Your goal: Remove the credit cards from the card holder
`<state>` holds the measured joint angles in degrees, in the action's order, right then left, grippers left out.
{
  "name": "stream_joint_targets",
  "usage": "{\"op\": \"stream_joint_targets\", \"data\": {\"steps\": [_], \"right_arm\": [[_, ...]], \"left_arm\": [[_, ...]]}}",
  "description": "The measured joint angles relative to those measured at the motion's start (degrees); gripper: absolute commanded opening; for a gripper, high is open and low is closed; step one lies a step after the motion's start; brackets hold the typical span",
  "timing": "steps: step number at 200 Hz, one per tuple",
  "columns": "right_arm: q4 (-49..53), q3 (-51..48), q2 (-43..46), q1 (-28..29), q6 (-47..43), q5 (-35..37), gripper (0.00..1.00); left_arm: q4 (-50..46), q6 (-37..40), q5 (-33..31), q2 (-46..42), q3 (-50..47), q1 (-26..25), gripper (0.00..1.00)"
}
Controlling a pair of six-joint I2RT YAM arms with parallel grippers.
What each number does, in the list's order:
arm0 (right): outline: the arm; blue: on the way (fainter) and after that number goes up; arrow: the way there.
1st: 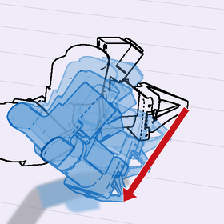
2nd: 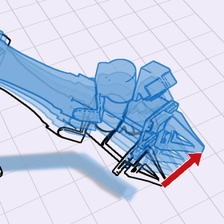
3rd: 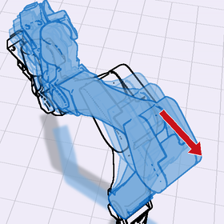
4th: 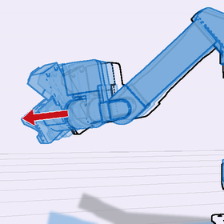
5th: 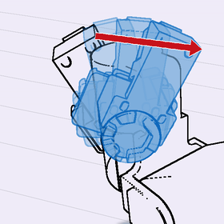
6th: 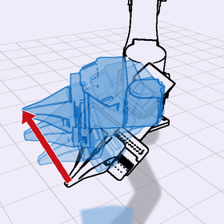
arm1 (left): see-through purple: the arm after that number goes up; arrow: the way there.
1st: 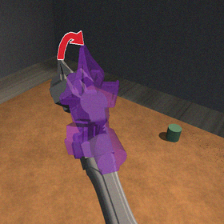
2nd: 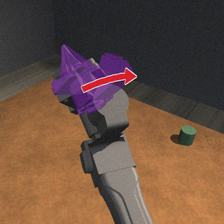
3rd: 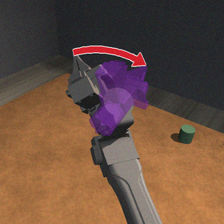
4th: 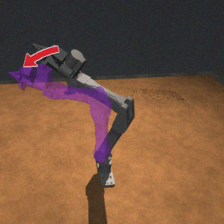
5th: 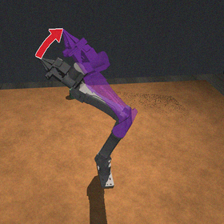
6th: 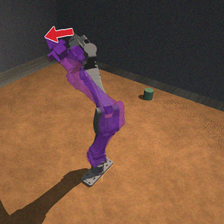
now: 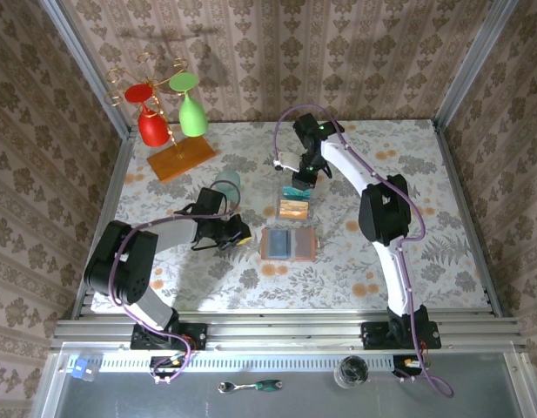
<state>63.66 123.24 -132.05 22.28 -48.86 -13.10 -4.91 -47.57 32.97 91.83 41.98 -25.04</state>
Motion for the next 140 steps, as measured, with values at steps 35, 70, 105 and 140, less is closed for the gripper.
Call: {"op": "stream_joint_targets", "data": {"steps": [35,70,105,140], "right_arm": [[-3.5,-2.5,1.0,0.0,1.2,1.1,0.00],[-5.5,-3.8,1.0,0.2,1.3,2.0,0.00],[-7.0,-4.8,1.0,0.3,1.3,2.3,0.00],[-7.0,-5.6,1.0,0.5,1.3,2.2,0.00]], "left_arm": [[0.0,0.0,0.0,0.0,0.0,0.0,0.09],[0.0,0.0,0.0,0.0,0.0,0.0,0.09],[0.2,0.0,0.0,0.0,-0.3,0.0,0.09],[0.2,0.0,0.0,0.0,-1.0,0.0,0.09]]}}
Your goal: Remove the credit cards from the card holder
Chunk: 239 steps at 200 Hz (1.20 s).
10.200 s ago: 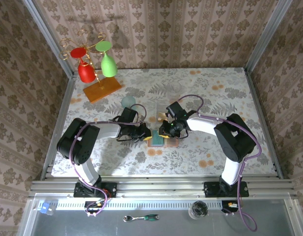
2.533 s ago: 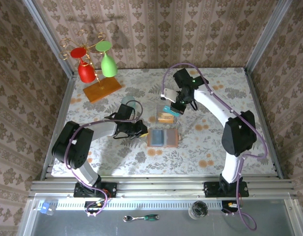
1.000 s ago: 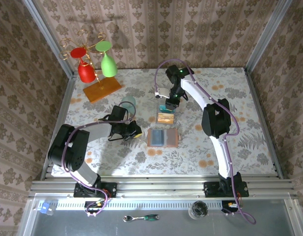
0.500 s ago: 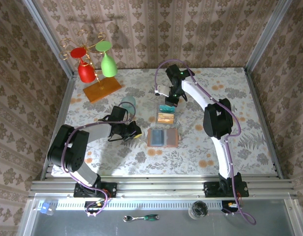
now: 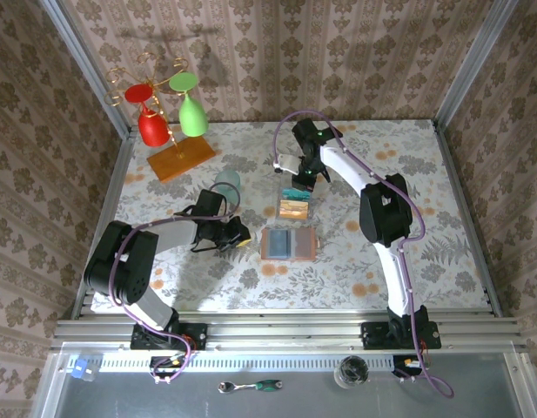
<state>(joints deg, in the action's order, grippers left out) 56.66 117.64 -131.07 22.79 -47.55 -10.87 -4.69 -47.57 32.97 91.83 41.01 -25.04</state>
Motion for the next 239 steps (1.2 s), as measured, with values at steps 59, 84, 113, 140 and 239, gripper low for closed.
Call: {"op": "stream_joint_targets", "data": {"steps": [59,84,113,140,239], "right_arm": [[-0.5,-0.3,0.0,0.0,0.1,0.0,0.00],[-0.9,-1.3,0.7,0.0,0.8,0.0,0.00],[-2.4,-4.5,3.2,0.1,2.4,-0.3,0.00],[-5.4,-10.4,7.9,0.4,4.8,-1.2,0.00],[-19.3,-30.9,22.8,2.6,30.5,-3.3,0.00]], "left_arm": [[0.0,0.0,0.0,0.0,0.0,0.0,0.09],[0.4,0.0,0.0,0.0,0.0,-0.2,0.09],[1.1,0.0,0.0,0.0,0.0,-0.5,0.09],[1.6,-0.2,0.0,0.2,0.0,-1.3,0.09],[3.1,-0.8,0.2,3.1,1.7,-5.8,0.09]]}}
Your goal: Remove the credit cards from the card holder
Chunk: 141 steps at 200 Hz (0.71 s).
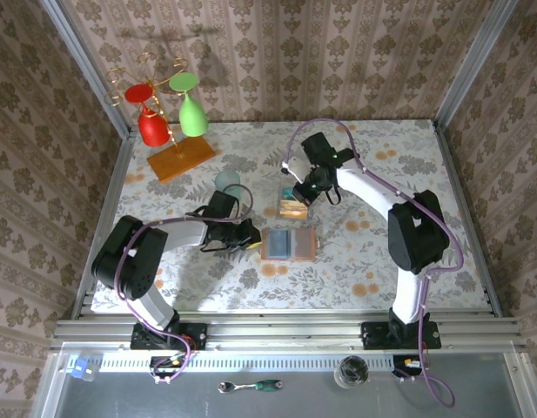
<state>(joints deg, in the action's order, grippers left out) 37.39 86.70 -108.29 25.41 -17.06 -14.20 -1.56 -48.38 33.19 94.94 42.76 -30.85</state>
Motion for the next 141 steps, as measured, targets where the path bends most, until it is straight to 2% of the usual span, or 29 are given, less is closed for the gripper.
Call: {"op": "stream_joint_targets", "data": {"steps": [68,141], "right_arm": [[-11.4,-14.2,6.4,1.0,26.6,-3.8,0.00],[-17.6,-20.0,10.6,4.8,42.1,-7.7,0.00]], "left_arm": [[1.0,-0.1,0.0,2.1,0.9,-1.1,0.09],[0.8,-0.1,0.0,2.6,0.9,-1.1,0.09]]}}
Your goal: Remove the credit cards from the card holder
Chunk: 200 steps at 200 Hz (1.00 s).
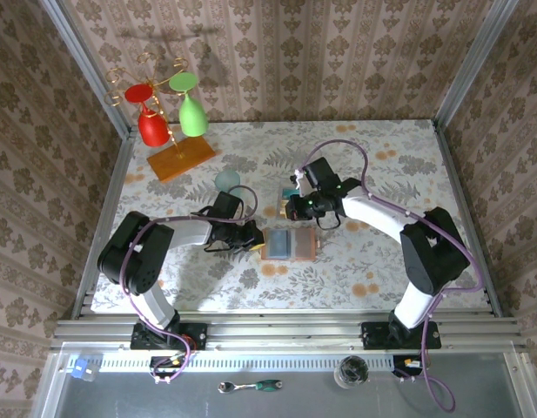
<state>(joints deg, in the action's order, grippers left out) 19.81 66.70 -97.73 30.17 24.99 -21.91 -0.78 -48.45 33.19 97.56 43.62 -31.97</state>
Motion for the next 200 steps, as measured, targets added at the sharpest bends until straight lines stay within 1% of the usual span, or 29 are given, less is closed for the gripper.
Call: {"op": "stream_joint_targets", "data": {"steps": [72,101,114,144,200], "right_arm": [[-2.9,-5.4,0.2,2.6,11.8,-2.4,0.00],[-3.0,-5.5,0.2,3.1,14.9,-2.4,0.05],[-3.0,-5.7,0.2,3.3,16.0,-2.4,0.09],[-3.0,-6.3,0.1,3.4,17.5,-2.4,0.12],[-3.4,-6.3,-2.0,3.8,19.2,-2.6,0.21]], "left_arm": [[0.2,0.0,0.0,0.2,0.0,0.0,0.09],[0.4,0.0,0.0,0.2,0.0,0.0,0.09],[0.5,0.0,0.0,0.2,0.0,0.0,0.09],[0.8,0.0,0.0,0.2,-0.1,0.0,0.09],[1.3,0.0,0.0,0.2,-0.3,0.0,0.09]]}}
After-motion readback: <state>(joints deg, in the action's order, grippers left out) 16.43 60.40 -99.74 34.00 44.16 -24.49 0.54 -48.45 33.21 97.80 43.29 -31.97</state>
